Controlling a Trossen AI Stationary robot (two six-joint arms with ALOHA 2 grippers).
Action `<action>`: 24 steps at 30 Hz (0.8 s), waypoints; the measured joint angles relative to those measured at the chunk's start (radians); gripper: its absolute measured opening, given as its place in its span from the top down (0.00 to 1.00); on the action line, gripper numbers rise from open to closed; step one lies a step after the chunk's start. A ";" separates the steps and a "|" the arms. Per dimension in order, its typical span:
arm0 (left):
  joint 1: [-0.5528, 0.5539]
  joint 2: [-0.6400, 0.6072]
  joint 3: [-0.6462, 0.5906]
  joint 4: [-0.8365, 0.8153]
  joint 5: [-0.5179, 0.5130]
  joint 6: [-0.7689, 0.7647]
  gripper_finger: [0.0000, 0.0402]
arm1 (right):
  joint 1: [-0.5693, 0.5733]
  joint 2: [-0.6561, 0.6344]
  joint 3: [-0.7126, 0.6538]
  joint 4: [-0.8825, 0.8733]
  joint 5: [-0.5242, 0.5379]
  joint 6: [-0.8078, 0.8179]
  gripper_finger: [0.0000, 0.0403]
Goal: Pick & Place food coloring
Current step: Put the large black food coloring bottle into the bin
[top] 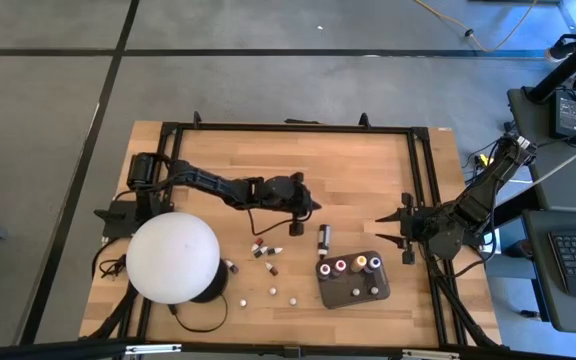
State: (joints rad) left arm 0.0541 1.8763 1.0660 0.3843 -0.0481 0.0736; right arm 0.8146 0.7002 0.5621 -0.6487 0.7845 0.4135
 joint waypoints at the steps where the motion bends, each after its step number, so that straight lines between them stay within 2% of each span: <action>1: 0.000 0.000 0.000 0.000 -0.009 -0.013 0.98 | 0.000 0.000 0.000 0.000 0.000 0.001 0.56; 8: 0.000 0.000 0.000 -0.045 -0.089 -0.024 0.96 | -0.004 0.000 0.000 0.005 0.028 -0.052 0.56; 13: 0.000 0.000 0.000 -0.138 -0.097 0.007 0.94 | -0.084 -0.001 0.052 -0.008 0.063 0.044 0.56; 17: 0.001 0.000 0.000 -0.226 -0.099 -0.007 0.94 | -0.220 0.001 0.114 -0.044 -0.111 -0.003 0.56; 24: 0.001 0.000 0.000 -0.401 -0.084 -0.008 0.95 | -0.530 0.102 0.208 -0.042 -0.464 -0.283 0.56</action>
State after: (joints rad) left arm 0.0551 1.8759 1.0660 -0.0163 -0.1322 0.0658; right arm 0.2845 0.8018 0.7704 -0.6905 0.3202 0.1302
